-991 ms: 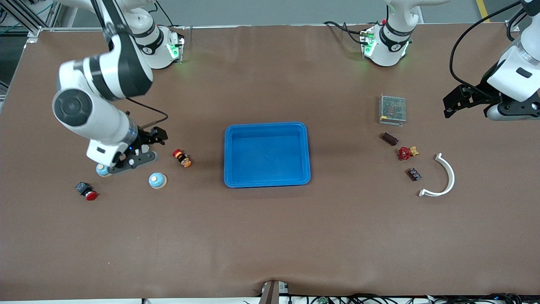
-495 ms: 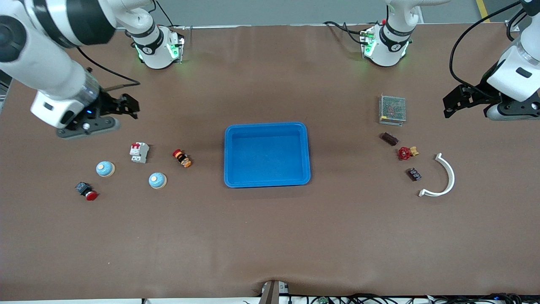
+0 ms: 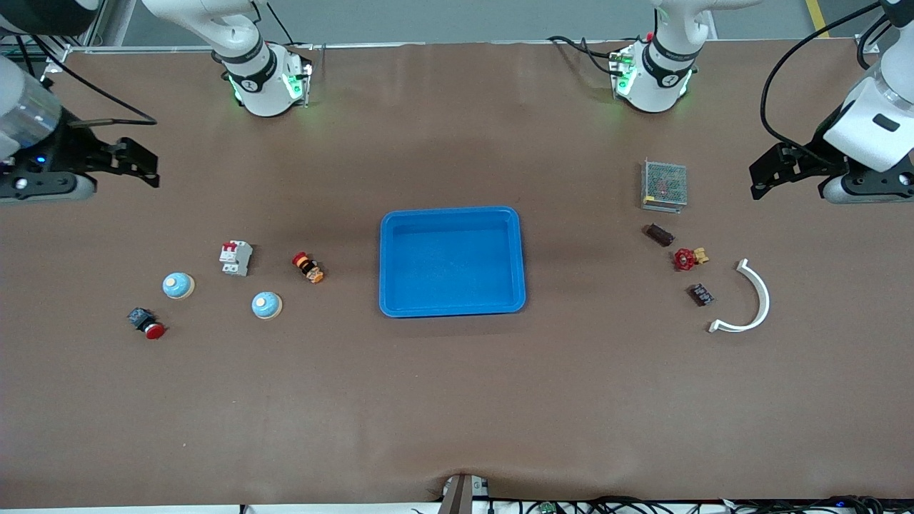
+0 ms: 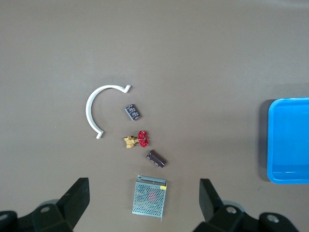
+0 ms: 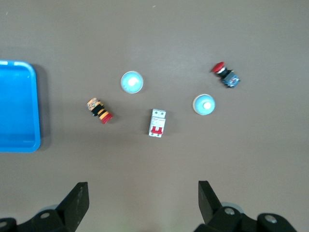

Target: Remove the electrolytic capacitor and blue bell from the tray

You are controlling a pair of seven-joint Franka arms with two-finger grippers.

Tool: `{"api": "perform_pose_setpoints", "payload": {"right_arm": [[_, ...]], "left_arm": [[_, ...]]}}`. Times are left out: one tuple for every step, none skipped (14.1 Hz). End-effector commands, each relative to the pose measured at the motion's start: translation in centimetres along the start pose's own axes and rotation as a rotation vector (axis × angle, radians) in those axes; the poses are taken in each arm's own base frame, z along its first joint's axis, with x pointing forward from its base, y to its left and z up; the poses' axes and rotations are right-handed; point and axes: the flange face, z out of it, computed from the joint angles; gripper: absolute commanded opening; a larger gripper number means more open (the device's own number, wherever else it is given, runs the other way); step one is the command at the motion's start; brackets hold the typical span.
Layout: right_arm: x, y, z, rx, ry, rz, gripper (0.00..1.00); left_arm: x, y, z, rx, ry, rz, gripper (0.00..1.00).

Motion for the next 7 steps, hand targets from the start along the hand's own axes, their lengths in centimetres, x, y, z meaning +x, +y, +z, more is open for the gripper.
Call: {"api": "perform_pose_setpoints", "payload": {"right_arm": [[0.1, 1.8, -1.6, -0.013, 0.034, 0.034, 1.00], [0.5, 2.5, -2.2, -0.014, 0.052, 0.048, 1.00], [1.1, 3.2, -2.4, -0.015, 0.064, 0.061, 1.00], [1.7, 4.1, -2.6, -0.015, 0.072, 0.076, 1.00], [2.2, 4.4, -2.8, -0.009, 0.082, 0.084, 1.00], [2.7, 4.7, -3.0, -0.007, 0.089, 0.091, 1.00], [3.0, 4.7, -3.4, -0.009, 0.098, 0.094, 1.00]], "left_arm": [[-0.6, 0.1, -0.6, -0.007, 0.004, 0.024, 1.00], [-0.7, 0.1, -0.6, -0.011, 0.002, 0.021, 1.00], [-0.7, 0.2, -0.4, -0.013, -0.001, 0.022, 1.00], [-0.8, 0.2, -0.4, -0.012, -0.002, 0.021, 1.00], [-0.9, 0.3, -0.4, -0.013, -0.010, 0.024, 1.00], [-1.0, 0.3, -0.6, -0.012, -0.013, 0.027, 1.00], [-1.3, 0.3, -0.8, -0.011, -0.015, 0.025, 1.00]]}}
